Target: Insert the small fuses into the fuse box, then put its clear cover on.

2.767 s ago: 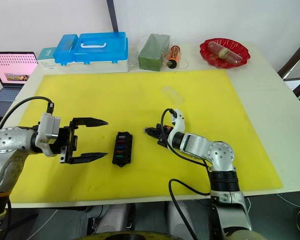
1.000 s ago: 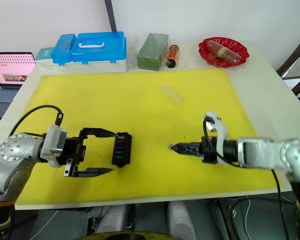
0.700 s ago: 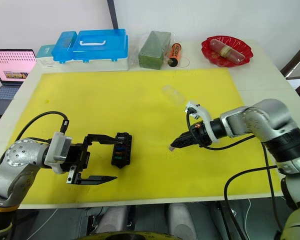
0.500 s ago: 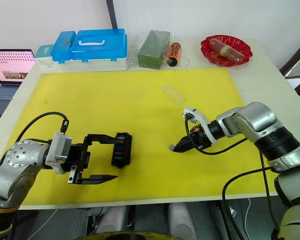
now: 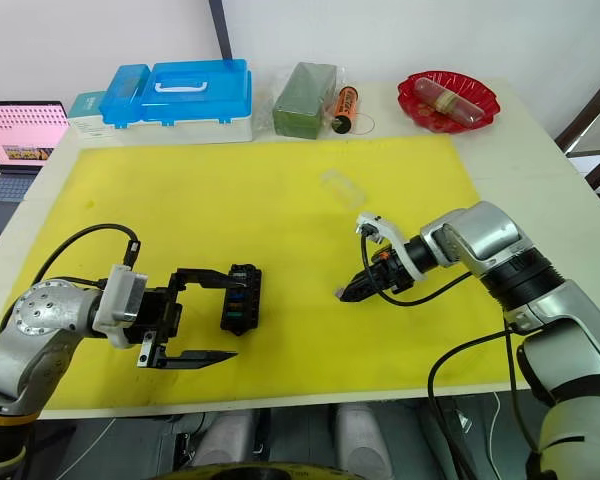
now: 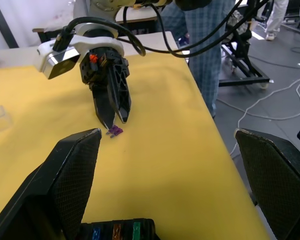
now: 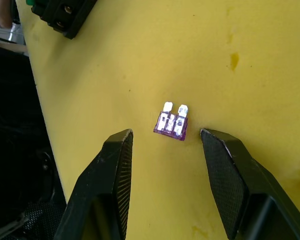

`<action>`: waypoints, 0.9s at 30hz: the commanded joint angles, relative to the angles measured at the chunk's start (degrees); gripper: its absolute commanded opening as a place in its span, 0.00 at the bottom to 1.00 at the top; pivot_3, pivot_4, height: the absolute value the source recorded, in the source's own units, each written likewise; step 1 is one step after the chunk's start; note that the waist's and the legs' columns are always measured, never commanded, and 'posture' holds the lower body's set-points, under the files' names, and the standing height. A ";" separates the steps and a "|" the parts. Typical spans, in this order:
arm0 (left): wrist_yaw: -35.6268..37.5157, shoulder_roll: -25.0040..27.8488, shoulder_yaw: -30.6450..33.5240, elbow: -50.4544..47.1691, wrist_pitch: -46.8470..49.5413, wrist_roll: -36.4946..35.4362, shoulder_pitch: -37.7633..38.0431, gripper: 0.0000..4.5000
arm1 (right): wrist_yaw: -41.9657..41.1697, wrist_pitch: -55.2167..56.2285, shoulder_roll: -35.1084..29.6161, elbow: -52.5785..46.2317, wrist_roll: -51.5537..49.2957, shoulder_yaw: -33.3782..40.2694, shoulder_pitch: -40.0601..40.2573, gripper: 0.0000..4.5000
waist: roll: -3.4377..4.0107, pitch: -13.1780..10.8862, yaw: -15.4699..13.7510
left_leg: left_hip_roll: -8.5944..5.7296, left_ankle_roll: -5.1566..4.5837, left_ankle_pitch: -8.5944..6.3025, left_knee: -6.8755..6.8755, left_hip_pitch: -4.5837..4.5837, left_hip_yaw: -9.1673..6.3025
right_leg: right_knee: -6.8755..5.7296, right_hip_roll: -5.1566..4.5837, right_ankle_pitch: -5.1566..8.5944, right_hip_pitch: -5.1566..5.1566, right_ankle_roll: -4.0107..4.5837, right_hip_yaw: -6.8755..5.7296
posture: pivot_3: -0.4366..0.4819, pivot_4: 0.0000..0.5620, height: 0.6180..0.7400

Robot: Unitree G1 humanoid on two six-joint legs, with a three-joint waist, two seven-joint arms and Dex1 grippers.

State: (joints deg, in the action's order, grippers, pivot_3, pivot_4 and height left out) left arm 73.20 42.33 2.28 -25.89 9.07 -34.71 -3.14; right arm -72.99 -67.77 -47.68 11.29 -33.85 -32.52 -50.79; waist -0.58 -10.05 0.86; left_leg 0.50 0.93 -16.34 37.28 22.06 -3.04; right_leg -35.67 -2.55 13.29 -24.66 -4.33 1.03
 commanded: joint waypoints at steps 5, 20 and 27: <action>-0.35 -0.08 -0.04 -1.29 -0.90 -0.10 -0.09 1.00 | -1.96 -0.12 1.88 1.15 3.39 1.15 -0.26 0.38 | 0.00 0.00 -0.02 | 0.00 0.00 0.00 0.00 -0.09 0.00 | -0.17 0.00 0.00 0.01 -0.01 0.00 | 0.48 0.27 1.00; 0.10 -0.06 -0.63 -0.30 -1.55 0.61 -0.37 1.00 | -1.97 -2.53 1.45 -1.32 4.04 5.28 1.52 0.01 | 0.00 0.00 -0.05 | 0.00 0.00 0.00 -0.03 -0.34 0.01 | -0.36 0.02 0.01 0.12 0.00 0.01 | 0.48 0.27 1.00; -0.78 0.18 0.39 -0.92 -1.86 0.29 1.06 1.00 | 16.79 -24.42 8.23 -19.16 -11.64 38.08 16.75 0.01 | -0.10 0.06 -0.48 | 0.00 0.00 0.00 -0.04 -0.36 -0.04 | -0.38 0.02 0.01 0.18 0.00 0.01 | 0.48 0.27 1.00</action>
State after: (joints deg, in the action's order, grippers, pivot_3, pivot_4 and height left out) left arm 72.82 42.28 1.40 -25.57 7.97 -34.23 -2.46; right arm -61.79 -87.93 -40.69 -2.85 -40.40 -1.47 -37.08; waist -0.68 -9.99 0.38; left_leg 0.50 0.93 -16.34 37.19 21.68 -3.16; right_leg -36.05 -2.52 13.30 -24.44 -4.33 0.99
